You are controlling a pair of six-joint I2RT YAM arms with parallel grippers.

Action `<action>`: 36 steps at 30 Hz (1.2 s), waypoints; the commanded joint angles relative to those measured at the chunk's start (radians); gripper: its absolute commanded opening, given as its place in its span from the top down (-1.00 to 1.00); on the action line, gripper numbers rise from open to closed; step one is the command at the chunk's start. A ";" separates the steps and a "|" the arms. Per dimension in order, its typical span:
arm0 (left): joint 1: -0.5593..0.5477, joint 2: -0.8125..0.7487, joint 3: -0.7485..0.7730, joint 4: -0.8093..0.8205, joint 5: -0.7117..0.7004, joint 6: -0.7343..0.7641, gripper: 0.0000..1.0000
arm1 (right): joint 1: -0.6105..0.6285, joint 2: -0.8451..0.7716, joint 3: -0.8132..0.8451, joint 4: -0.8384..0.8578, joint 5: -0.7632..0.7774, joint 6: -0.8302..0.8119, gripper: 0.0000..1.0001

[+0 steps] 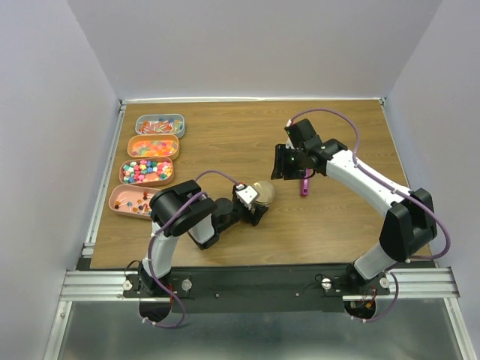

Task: Pack the candies
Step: Screw the bottle lid onto the packing bottle.

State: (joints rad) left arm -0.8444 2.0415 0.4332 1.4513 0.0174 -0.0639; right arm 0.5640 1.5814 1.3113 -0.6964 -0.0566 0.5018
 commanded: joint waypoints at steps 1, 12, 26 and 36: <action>0.010 0.039 -0.013 0.640 0.010 -0.014 -0.63 | -0.035 -0.006 -0.101 0.150 -0.216 -0.074 -0.07; 0.014 0.042 -0.010 0.639 0.018 -0.022 -0.63 | -0.101 0.022 -0.211 0.305 -0.315 -0.097 0.22; 0.021 0.055 -0.004 0.641 0.027 -0.036 -0.63 | -0.118 0.107 -0.230 0.380 -0.396 -0.137 0.37; 0.021 0.082 0.009 0.641 0.029 -0.034 -0.63 | -0.116 0.068 -0.336 0.411 -0.428 -0.106 0.55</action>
State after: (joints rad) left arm -0.8284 2.0674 0.4458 1.4788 0.0353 -0.0692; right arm 0.4377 1.6806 1.0538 -0.2932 -0.4473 0.3832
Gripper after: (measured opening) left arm 0.828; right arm 0.264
